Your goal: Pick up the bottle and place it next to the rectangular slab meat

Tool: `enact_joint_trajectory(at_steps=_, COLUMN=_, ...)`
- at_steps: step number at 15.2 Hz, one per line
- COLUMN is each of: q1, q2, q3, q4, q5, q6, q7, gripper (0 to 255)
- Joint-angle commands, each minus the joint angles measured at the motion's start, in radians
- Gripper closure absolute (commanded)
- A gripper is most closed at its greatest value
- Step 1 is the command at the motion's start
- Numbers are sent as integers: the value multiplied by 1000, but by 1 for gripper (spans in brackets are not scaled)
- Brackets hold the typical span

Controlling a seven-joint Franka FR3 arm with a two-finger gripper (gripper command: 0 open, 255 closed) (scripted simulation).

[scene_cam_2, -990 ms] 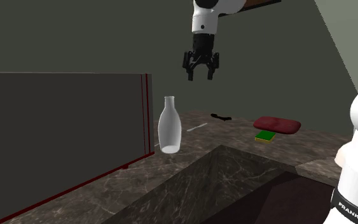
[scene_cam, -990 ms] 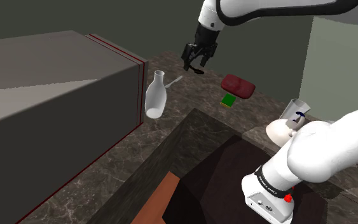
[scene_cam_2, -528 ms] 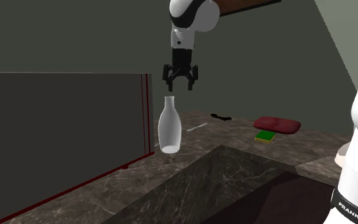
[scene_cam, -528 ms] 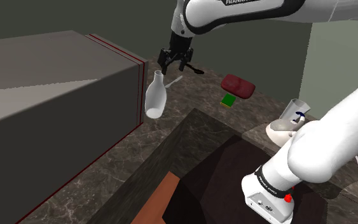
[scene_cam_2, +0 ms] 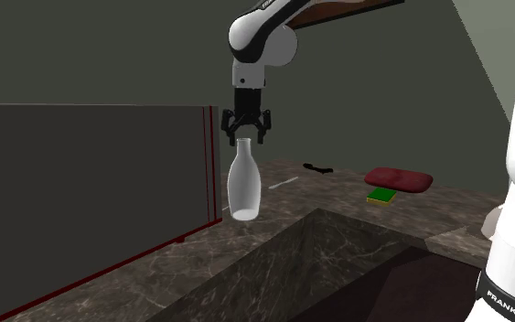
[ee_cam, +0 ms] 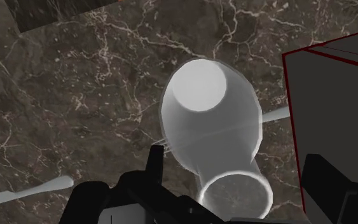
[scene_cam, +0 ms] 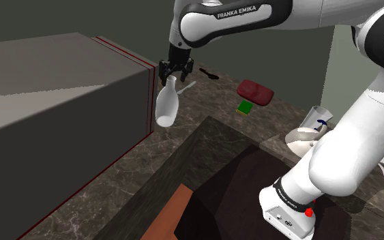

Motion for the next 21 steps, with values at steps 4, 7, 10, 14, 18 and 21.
enact_joint_trajectory(at_steps=4, q1=1, q2=20, q3=-1, q4=-27, q5=-6, q6=47, q7=4, gripper=0)
enact_joint_trajectory(at_steps=7, q1=1, q2=20, q3=-1, q4=-27, q5=-6, q6=47, q7=4, gripper=0)
enact_joint_trajectory(at_steps=10, q1=1, q2=20, q3=-1, q4=-27, q5=-6, q6=47, q7=4, gripper=0)
enact_joint_trajectory(at_steps=14, q1=1, q2=20, q3=-1, q4=-27, q5=-6, q6=47, q7=4, gripper=255)
enact_joint_trajectory(at_steps=18, q1=1, q2=20, q3=-1, q4=-27, q5=-6, q6=47, q7=4, gripper=255)
enact_joint_trajectory(at_steps=21, q1=0, q2=15, q3=-1, q4=-19, q5=-4, q6=35, q7=3, gripper=255)
